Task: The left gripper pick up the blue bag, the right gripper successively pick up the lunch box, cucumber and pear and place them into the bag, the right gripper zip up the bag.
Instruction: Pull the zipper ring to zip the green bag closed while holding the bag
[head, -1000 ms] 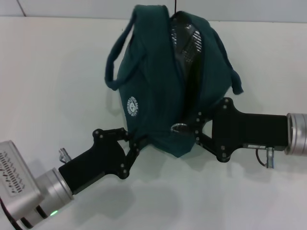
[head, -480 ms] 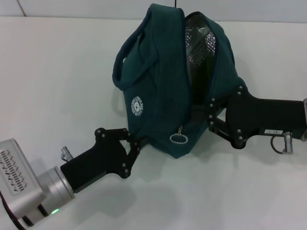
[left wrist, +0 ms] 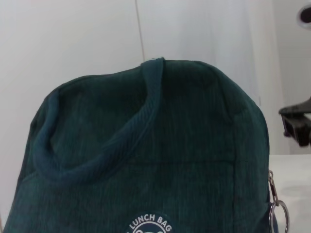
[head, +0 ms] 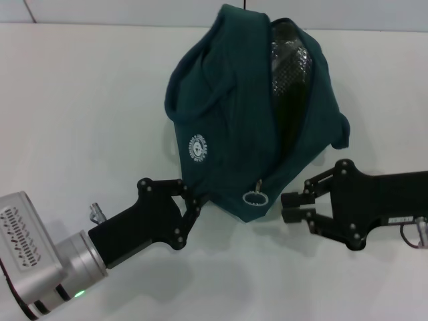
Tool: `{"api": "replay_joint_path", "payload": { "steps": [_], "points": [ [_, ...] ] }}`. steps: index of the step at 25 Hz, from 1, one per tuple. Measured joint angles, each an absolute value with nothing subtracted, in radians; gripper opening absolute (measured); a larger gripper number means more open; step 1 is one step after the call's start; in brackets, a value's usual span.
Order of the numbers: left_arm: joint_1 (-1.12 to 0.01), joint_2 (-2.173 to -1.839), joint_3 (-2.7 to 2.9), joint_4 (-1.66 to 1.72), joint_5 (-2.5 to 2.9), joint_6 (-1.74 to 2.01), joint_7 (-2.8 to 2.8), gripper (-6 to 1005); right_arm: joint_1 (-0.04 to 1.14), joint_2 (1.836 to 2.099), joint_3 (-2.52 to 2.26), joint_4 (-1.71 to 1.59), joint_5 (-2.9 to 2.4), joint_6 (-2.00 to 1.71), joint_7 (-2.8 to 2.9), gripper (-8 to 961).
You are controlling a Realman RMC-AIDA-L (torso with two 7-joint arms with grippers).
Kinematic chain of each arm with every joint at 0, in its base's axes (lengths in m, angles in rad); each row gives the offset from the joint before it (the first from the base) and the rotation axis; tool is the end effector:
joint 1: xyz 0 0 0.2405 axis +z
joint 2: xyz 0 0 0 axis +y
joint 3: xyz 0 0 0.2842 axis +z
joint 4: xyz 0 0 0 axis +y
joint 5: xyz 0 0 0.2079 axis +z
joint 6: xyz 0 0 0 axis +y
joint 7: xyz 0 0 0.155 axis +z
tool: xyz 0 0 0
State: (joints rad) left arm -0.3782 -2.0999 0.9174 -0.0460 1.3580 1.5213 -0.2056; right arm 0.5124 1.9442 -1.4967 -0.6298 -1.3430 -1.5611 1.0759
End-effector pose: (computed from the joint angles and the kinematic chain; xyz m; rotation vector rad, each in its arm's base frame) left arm -0.3115 0.2422 -0.1042 -2.3421 -0.1707 -0.8560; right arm 0.2273 0.3142 -0.0471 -3.0148 -0.0289 0.8712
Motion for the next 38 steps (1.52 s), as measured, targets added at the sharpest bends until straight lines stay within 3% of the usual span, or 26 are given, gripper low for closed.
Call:
{"api": "replay_joint_path", "payload": {
  "steps": [6, 15, 22, 29, 38],
  "points": [
    [-0.384, -2.102, 0.931, -0.046, 1.358, 1.524, -0.206, 55, 0.482, 1.955, -1.496, -0.641, -1.390, -1.489, 1.097, 178],
    [-0.394, -2.105, 0.931, -0.047, 1.361, 1.548, -0.206, 55, 0.471, 1.973, -1.496, -0.638, -1.419, -1.380, 1.113, 390],
    [-0.408, -2.106, 0.931, -0.054, 1.361, 1.548, -0.213, 55, 0.482, 1.999, -1.496, -0.644, -1.460, -1.345, 1.112, 385],
    [-0.408, -2.106, 0.930, -0.055, 1.357, 1.548, -0.214, 55, 0.492, 2.006, -1.496, -0.664, -1.463, -1.357, 1.113, 380],
    [-0.408, -2.107, 0.929, -0.055, 1.353, 1.544, -0.215, 55, 0.505, 2.012, -1.500, -0.672, -1.463, -1.365, 1.106, 254]
  ]
}}
